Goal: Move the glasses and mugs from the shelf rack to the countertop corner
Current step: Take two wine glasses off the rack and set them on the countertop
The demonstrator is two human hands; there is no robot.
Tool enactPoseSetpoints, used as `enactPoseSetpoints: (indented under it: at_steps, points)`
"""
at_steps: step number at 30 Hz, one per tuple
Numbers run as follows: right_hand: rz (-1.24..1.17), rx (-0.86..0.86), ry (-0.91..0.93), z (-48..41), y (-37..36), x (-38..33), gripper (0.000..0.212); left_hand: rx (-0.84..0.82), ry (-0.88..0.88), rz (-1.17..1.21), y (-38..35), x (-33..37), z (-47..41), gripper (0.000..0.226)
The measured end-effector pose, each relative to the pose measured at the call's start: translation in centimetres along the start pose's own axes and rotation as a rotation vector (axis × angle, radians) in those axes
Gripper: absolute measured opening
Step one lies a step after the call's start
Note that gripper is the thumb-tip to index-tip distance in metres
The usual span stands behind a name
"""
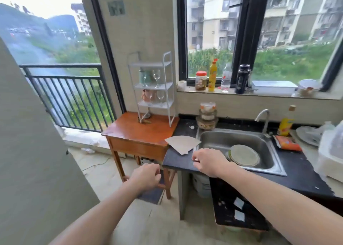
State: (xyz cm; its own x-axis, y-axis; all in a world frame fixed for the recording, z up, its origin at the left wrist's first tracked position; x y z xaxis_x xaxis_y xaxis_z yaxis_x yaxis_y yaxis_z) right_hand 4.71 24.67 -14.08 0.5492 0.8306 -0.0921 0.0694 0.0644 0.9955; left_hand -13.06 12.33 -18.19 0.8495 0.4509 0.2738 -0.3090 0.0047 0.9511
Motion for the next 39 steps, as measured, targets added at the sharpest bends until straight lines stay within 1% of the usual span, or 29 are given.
enactPoseSetpoints:
  at_steps: [4, 9, 12, 15, 21, 24, 27, 31, 35, 36, 38, 39]
  points:
    - [-0.019, 0.007, 0.071, -8.8, 0.2, -0.3, 0.032, 0.046, 0.072, 0.025, 3.2, -4.2, -5.2, 0.011]
    - [-0.012, 0.036, 0.137, -21.0, 2.2, 0.9, 0.033, 0.130, 0.121, 0.029, 8.2, -7.5, -13.8, 0.009]
    - [-0.027, 0.074, 0.163, -28.1, 3.9, 1.8, 0.032, 0.150, 0.156, 0.063, 10.9, -9.1, -19.0, 0.013]
    - [-0.081, 0.096, 0.163, -34.1, 5.1, 2.4, 0.033, 0.195, 0.165, 0.131, 13.1, -10.8, -23.3, 0.015]
    - [-0.145, 0.115, 0.121, -43.7, 4.9, 2.8, 0.038, 0.212, 0.162, 0.199, 15.7, -14.9, -31.3, 0.009]
    - [-0.183, 0.143, 0.058, -48.0, 4.5, 3.5, 0.039, 0.196, 0.127, 0.165, 17.3, -17.0, -36.3, 0.014]
    - [-0.221, 0.202, -0.036, -52.5, 4.5, 4.3, 0.040, 0.187, 0.089, 0.217, 18.9, -19.2, -41.7, 0.014]
    - [-0.341, 0.329, -0.228, -57.7, 5.1, 5.5, 0.043, 0.193, -0.004, 0.262, 21.9, -21.3, -48.9, 0.017]
    - [-0.426, 0.424, -0.412, -61.1, 5.3, 6.8, 0.053, 0.241, -0.024, 0.343, 25.3, -21.9, -55.4, 0.020]
    - [-0.443, 0.445, -0.441, -61.7, 5.3, 7.1, 0.054, 0.244, -0.026, 0.362, 25.8, -21.7, -56.9, 0.022]
    - [-0.480, 0.481, -0.487, -62.9, 5.0, 7.8, 0.055, 0.244, -0.038, 0.408, 26.4, -21.2, -59.6, 0.035]
    - [-0.517, 0.499, -0.512, -63.5, 4.8, 8.2, 0.059, 0.245, -0.044, 0.432, 26.5, -21.0, -60.8, 0.041]
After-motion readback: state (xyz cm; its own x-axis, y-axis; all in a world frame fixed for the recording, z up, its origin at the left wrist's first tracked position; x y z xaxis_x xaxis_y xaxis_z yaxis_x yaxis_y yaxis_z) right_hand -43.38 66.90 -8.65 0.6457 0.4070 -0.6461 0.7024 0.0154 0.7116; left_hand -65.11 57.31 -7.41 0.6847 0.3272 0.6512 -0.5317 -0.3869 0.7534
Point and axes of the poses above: each hand's wrist, its own z-axis away from the middle knuckle, its own y-axis out of the back of the hand, x = y × z, the point moved 5 cm from there along -z, towards the middle knuckle, and after that the axes turned 4 degrees about y, right-handed, at the moved point
